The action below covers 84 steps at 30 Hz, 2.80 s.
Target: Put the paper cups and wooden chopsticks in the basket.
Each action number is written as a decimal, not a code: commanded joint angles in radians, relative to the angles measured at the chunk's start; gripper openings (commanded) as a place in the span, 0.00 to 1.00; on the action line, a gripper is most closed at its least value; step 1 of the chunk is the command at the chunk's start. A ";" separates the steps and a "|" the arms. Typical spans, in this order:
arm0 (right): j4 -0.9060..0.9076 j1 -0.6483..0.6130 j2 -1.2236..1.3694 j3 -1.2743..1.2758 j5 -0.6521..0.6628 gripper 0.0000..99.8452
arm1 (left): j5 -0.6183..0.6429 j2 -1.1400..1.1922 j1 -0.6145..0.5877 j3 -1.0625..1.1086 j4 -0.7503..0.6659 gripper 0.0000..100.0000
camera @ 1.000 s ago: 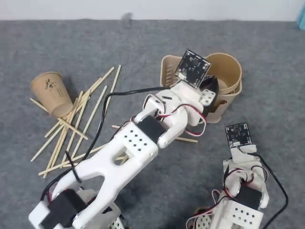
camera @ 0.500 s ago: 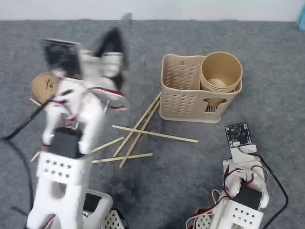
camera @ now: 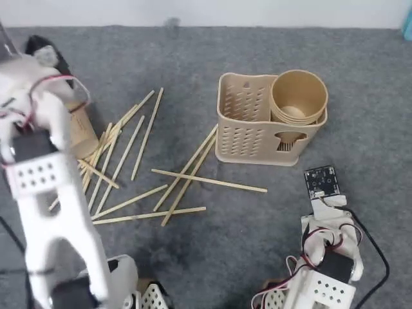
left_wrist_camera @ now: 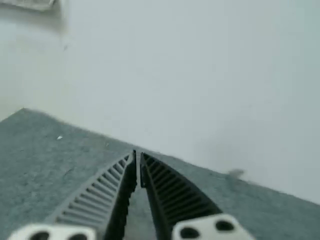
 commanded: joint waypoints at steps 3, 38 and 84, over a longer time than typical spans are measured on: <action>-0.001 -0.012 -0.019 -0.005 0.017 0.01 | 0.011 0.245 -0.092 -0.209 0.020 0.01; 0.001 -0.012 -0.019 -0.005 0.017 0.01 | 0.074 1.626 -0.123 -1.972 1.108 0.01; -0.002 -0.010 -0.019 -0.005 0.017 0.01 | -0.430 0.450 -0.057 -0.272 1.171 0.01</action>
